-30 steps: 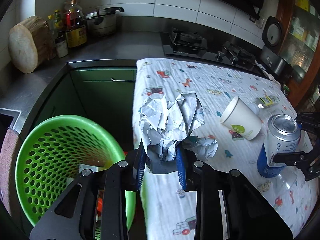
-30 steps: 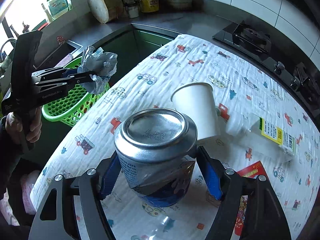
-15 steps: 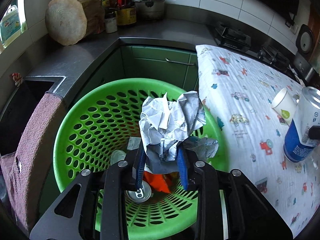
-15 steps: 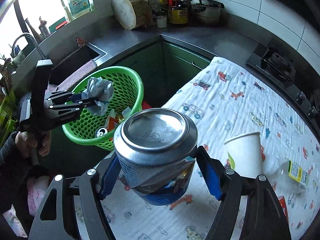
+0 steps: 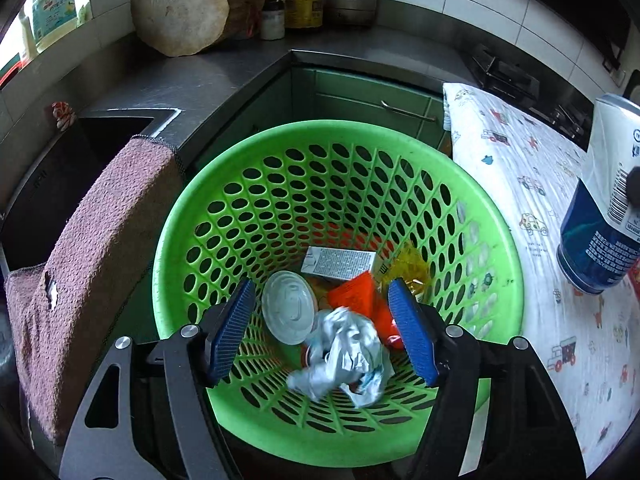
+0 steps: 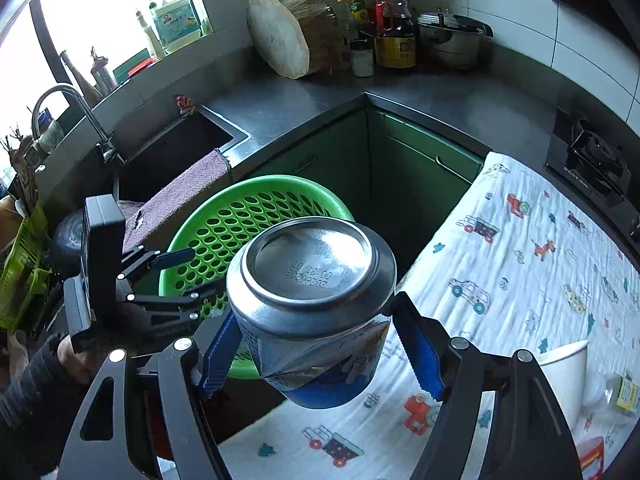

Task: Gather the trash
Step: 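Drop the crumpled paper in the basket with the left tool while the right tool drops the can, then grasp the red snack cup with the right tool while the left tool grasps the white paper cup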

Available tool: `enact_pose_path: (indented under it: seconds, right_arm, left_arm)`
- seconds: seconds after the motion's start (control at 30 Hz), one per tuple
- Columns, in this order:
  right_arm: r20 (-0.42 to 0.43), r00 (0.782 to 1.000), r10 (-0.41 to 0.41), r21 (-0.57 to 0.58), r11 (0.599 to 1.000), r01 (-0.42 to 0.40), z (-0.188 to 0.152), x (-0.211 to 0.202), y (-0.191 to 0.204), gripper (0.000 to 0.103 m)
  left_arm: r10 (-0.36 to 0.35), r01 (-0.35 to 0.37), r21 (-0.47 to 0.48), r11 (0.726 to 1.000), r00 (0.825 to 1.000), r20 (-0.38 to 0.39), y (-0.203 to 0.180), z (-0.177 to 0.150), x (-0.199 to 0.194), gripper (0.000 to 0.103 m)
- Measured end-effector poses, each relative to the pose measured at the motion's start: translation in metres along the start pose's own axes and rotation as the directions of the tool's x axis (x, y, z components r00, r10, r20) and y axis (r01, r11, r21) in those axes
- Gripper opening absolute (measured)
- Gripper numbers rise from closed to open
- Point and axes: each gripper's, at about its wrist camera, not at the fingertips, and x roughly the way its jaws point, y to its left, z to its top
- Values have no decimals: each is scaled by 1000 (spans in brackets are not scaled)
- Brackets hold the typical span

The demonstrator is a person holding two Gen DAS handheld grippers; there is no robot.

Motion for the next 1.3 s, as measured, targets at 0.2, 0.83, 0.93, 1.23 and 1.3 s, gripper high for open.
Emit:
enact_pose_path:
  seconds: [0.2, 0.83, 0.93, 1.23, 1.3]
  right_arm:
    - [-6, 1000, 28, 8, 1000, -28, 15, 24, 21, 71]
    - [-7, 998, 66, -1, 998, -66, 13, 34, 39, 77]
    - [13, 998, 55, -2, 998, -55, 8, 19, 34, 78]
    - [50, 998, -29, 48, 998, 27, -28, -33, -11, 81]
    - [51, 997, -57, 68, 996, 54, -40, -45, -27, 82]
  left_arm:
    - [21, -21, -26, 999, 1000, 18, 19, -7, -10, 77]
    - [42, -40, -45, 998, 998, 37, 34, -13, -30, 77]
    - [38, -37, -30, 999, 998, 47, 25, -10, -35, 77]
    - [16, -19, 24, 1000, 996, 86, -17, -2, -51, 85]
    - [4, -8, 45, 999, 996, 92, -30, -1, -54, 85]
